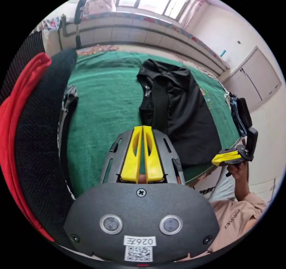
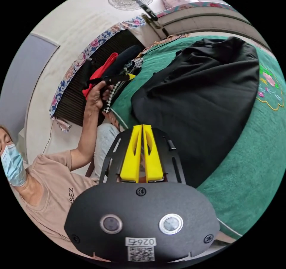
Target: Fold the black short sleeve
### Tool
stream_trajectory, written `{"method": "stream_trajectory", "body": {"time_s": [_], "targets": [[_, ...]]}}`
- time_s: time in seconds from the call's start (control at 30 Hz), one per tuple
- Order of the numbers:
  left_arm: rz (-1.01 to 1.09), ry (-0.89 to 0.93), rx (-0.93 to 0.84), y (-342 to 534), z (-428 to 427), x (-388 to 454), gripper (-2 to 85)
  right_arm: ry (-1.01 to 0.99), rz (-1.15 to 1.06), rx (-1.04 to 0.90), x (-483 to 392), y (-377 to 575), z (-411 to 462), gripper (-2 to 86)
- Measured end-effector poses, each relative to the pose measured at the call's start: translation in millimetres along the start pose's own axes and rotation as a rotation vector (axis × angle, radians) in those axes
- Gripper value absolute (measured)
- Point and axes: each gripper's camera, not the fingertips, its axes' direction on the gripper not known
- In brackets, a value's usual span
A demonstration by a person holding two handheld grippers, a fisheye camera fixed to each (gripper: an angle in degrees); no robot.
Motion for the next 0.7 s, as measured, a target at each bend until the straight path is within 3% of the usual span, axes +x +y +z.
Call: {"method": "stream_trajectory", "body": {"time_s": [0.07,0.13,0.3,0.5,0.6,0.7], "targets": [[0.095,0.123,0.008,-8,12,22,-1.0,0.03,0.052,0.063,31,-27,-28,-0.6],[0.151,0.26,-0.172,-24,50,45,-1.0,0.047,0.095,0.12,56,-56,-52,0.2],[0.313,0.064,-0.419,-33,96,97,-0.8,0.183,0.204,0.229,129,-166,-112,4.3],[0.313,0.075,-0.412,-33,82,102,-0.7,0.357,0.308,0.287,239,-326,-164,8.6],[0.289,0.114,-0.405,-33,78,97,-0.7,0.262,0.417,0.243,311,-396,-169,7.1],[0.284,0.142,-0.407,-33,71,94,-0.8,-0.011,0.384,0.159,352,-456,-172,0.3]]}}
